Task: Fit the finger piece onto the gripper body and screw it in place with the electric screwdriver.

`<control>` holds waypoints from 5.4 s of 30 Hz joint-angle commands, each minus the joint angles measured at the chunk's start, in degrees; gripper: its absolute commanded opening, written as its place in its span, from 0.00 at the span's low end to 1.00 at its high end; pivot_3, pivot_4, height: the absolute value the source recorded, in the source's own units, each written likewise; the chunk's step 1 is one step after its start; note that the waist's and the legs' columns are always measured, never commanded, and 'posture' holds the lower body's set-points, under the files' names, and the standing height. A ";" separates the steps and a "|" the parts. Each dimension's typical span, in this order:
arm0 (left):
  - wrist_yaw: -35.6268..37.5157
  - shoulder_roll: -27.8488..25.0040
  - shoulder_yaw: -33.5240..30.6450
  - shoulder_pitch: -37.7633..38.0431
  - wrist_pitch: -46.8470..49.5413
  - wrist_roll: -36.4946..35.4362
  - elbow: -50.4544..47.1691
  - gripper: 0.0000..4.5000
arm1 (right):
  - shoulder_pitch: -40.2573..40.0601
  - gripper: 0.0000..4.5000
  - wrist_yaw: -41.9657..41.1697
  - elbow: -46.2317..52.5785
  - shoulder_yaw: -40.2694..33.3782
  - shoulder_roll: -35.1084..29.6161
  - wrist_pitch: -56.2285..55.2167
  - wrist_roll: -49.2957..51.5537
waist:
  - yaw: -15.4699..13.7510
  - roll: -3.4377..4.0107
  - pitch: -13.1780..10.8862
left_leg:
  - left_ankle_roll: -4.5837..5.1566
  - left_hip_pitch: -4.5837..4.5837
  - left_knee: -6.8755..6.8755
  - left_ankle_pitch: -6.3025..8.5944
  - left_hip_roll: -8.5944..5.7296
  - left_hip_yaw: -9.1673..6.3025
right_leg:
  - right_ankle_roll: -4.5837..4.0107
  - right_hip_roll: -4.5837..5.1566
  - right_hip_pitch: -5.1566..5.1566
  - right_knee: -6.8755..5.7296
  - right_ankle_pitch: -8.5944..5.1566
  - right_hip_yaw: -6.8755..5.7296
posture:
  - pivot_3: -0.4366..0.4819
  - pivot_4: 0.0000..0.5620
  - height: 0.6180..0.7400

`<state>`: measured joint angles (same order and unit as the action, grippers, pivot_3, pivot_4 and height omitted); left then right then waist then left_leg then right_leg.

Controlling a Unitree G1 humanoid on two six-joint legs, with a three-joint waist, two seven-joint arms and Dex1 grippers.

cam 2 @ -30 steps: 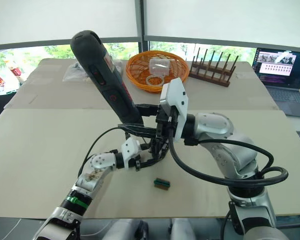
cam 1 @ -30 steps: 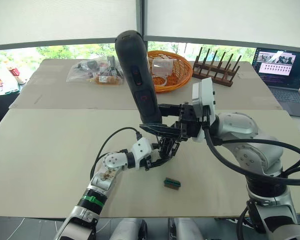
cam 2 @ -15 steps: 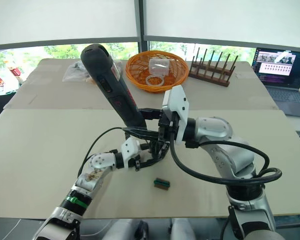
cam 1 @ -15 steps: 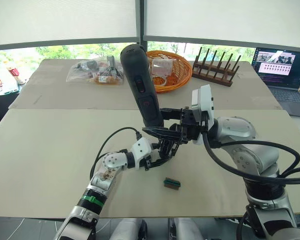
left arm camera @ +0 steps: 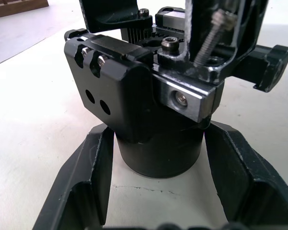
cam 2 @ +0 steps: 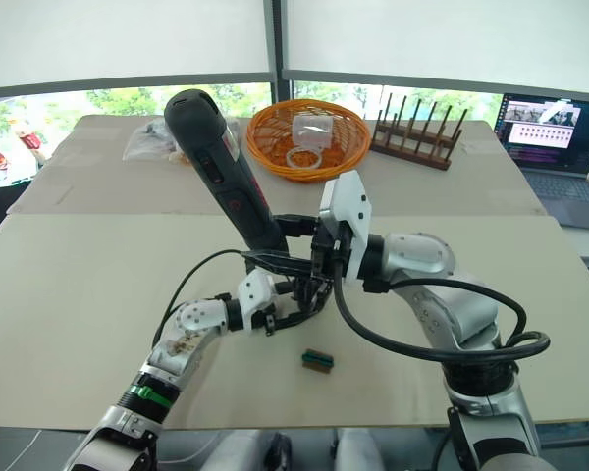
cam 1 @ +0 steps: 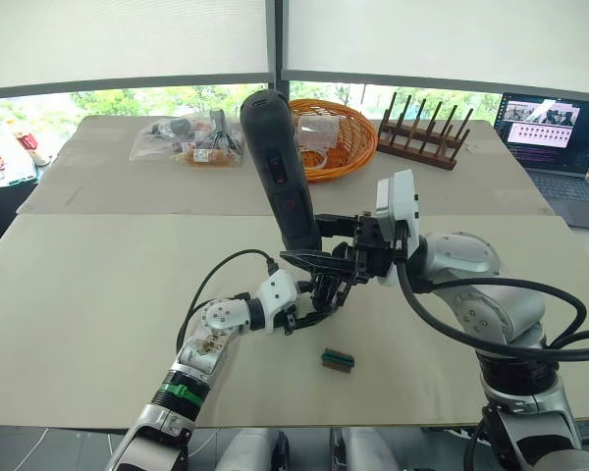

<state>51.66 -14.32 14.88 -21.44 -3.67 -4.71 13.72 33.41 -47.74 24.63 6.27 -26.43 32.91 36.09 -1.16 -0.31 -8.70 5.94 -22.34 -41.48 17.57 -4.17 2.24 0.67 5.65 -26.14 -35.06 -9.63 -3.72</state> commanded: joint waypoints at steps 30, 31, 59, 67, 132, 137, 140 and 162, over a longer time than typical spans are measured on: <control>-0.30 0.28 0.36 -0.73 -0.50 -0.01 -0.01 0.51 | 2.03 0.42 2.10 3.02 -2.63 -0.45 0.33 2.94 | -0.03 0.00 0.00 | 0.00 0.00 0.00 0.00 0.00 0.00 | 0.00 -0.04 0.00 0.00 0.00 -0.02 | 0.48 0.27 1.00; -0.28 0.28 0.38 -0.75 -0.51 0.00 0.00 0.51 | 1.98 0.42 2.09 3.05 -2.64 -0.56 0.30 2.96 | -0.03 0.00 0.00 | 0.00 0.00 0.00 0.00 0.00 0.00 | 0.00 -0.03 0.01 0.01 0.00 -0.02 | 0.48 0.27 1.00; 0.08 0.09 0.42 -0.87 -1.13 0.16 0.27 0.51 | 0.14 0.42 3.42 4.14 -3.64 0.46 -0.24 4.50 | -0.05 0.00 0.00 | 0.00 0.00 0.00 0.00 0.00 0.00 | 0.00 0.00 0.01 0.01 0.00 0.00 | 0.48 0.27 1.00; -0.03 0.04 0.30 -0.89 -1.00 0.10 0.12 0.51 | -4.88 0.42 7.67 7.32 -7.92 1.76 -0.21 9.25 | -0.06 0.00 0.00 | 0.00 0.00 0.01 0.00 0.00 0.00 | 0.00 -0.01 0.01 0.01 0.00 0.00 | 0.48 0.27 1.00; 0.16 -0.17 0.09 -1.43 -0.66 0.03 0.13 0.51 | -5.04 0.42 3.43 4.85 -3.86 2.69 -5.14 0.34 | -0.06 0.00 0.00 | -0.02 0.00 0.01 -0.02 0.00 0.00 | 0.00 -0.24 0.00 0.01 0.00 -0.03 | 0.48 0.27 1.00; 0.22 -0.18 0.07 -1.49 -0.95 0.03 0.36 0.51 | -4.82 0.42 2.88 4.73 -3.81 2.59 -5.48 0.04 | -0.06 0.00 0.00 | -0.02 0.00 0.01 -0.02 0.00 0.00 | 0.00 -0.25 0.00 0.01 0.00 -0.03 | 0.48 0.27 1.00; 0.21 -0.10 0.10 -1.55 -1.05 0.04 0.46 0.51 | -4.90 0.42 2.64 4.65 -3.90 2.67 -5.59 -0.16 | -0.06 0.00 0.00 | -0.02 0.01 0.01 -0.02 0.00 0.00 | 0.00 -0.25 0.00 0.01 0.00 -0.03 | 0.48 0.27 1.00; 0.05 0.00 0.12 -1.45 -0.85 0.07 0.31 0.51 | -4.85 0.42 2.47 4.50 -3.75 2.17 -4.90 -0.51 | -0.06 0.00 0.00 | -0.02 0.00 0.01 -0.02 0.00 0.00 | 0.00 -0.25 0.00 0.01 0.00 -0.03 | 0.48 0.27 1.00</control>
<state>52.34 -14.44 14.97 -22.53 -3.87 -4.61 14.77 28.07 -45.06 27.43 3.67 -24.18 30.09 34.97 -1.22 -0.31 -8.71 5.92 -22.33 -41.47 17.55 -4.18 2.24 0.67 5.40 -26.14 -35.05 -9.63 -3.75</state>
